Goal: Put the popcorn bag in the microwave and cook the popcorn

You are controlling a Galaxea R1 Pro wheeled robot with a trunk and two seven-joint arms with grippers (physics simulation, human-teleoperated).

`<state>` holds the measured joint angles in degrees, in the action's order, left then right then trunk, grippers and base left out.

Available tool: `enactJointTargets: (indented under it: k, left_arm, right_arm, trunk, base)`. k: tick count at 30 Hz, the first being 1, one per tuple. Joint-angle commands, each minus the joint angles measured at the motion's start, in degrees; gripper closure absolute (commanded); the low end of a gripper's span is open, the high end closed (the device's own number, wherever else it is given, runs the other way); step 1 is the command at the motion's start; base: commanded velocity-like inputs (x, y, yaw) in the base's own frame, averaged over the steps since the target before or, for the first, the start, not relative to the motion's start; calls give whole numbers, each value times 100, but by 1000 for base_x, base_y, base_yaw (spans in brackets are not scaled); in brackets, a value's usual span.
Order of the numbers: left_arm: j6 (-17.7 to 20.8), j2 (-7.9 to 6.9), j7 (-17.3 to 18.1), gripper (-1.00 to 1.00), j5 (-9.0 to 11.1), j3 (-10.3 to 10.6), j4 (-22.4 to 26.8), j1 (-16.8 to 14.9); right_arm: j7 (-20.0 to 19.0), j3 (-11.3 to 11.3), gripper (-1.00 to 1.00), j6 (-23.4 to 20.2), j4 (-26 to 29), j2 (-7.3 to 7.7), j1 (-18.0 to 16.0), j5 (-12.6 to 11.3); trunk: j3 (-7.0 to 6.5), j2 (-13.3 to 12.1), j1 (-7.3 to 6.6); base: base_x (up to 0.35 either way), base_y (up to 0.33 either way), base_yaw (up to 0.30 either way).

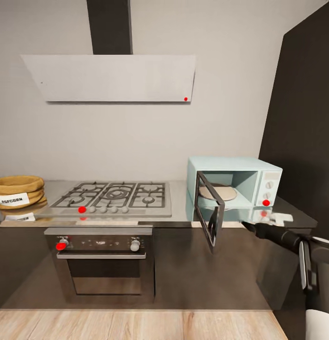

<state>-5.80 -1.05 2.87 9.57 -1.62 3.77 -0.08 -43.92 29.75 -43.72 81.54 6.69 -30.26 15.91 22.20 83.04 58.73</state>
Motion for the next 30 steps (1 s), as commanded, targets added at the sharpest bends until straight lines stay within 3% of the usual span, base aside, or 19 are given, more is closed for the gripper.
enactJointTargets:
  k: [1,3,5,8,10,13,14,15,18,20,22,26,30]
  left_arm:
    - [-9,-1,30,-100,45,-14,1,-1]
    - [-9,1,30,-100,45,-14,0,-1]
    - [-9,1,30,-100,46,-14,0,-1]
    - [-11,-1,26,-100,53,-14,0,-1]
    - [-9,-1,22,-100,54,-14,0,-1]
    - [-9,-1,21,-100,54,-14,0,-1]
    - [-9,-1,21,-100,54,-14,0,-1]
    - [-10,-1,21,-100,54,-14,0,-1]
    - [-11,-1,21,-100,54,-15,0,-1]
    - [-9,-1,21,-100,54,-14,0,-1]
    - [-9,-1,21,-100,57,-14,0,-1]
    - [-14,-1,21,-100,54,-20,0,-1]
    - [-17,-1,16,-100,55,-22,0,-1]
  right_arm:
    - [-8,10,-100,-13,-20,-7,-6,160]
    - [59,12,-100,-10,-372,-34,-6,486]
    - [96,13,-100,6,-717,-52,-6,617]
    - [420,21,-100,152,-2152,-21,-6,1028]
    - [1038,22,-100,1023,-3643,1,-6,1358]
    - [1847,20,-100,1800,-5029,8,-6,1448]
    - [2258,15,-100,2058,-5751,12,-6,1484]
    - [2677,10,-100,2450,-6487,21,-6,1539]
    - [3570,-3,-100,3613,-7888,52,-2,1647]
    - [3973,-17,-100,4060,-8185,3,20,1674]
    - [4146,-19,-100,4320,-8306,-74,471,1669]
    - [4200,-6,-100,4534,-8335,-104,990,1640]
    - [4210,-5,-100,4703,-8338,-198,1268,1649]
  trunk:
    - [6,3,0]
    - [6,3,0]
    - [6,3,0]
    - [6,3,0]
    - [6,3,0]
    - [6,3,0]
    - [6,3,0]
    - [6,3,0]
    - [6,3,0]
    - [6,3,0]
    - [6,3,0]
    - [6,3,0]
    - [6,3,0]
  base:
    - [0,0,0]
    - [0,0,0]
    - [0,0,0]
    - [0,0,0]
    - [0,0,0]
    - [0,0,0]
    - [0,0,0]
    - [0,0,0]
    - [0,0,0]
    - [0,0,0]
    - [0,0,0]
    - [0,0,0]
    - [0,0,0]
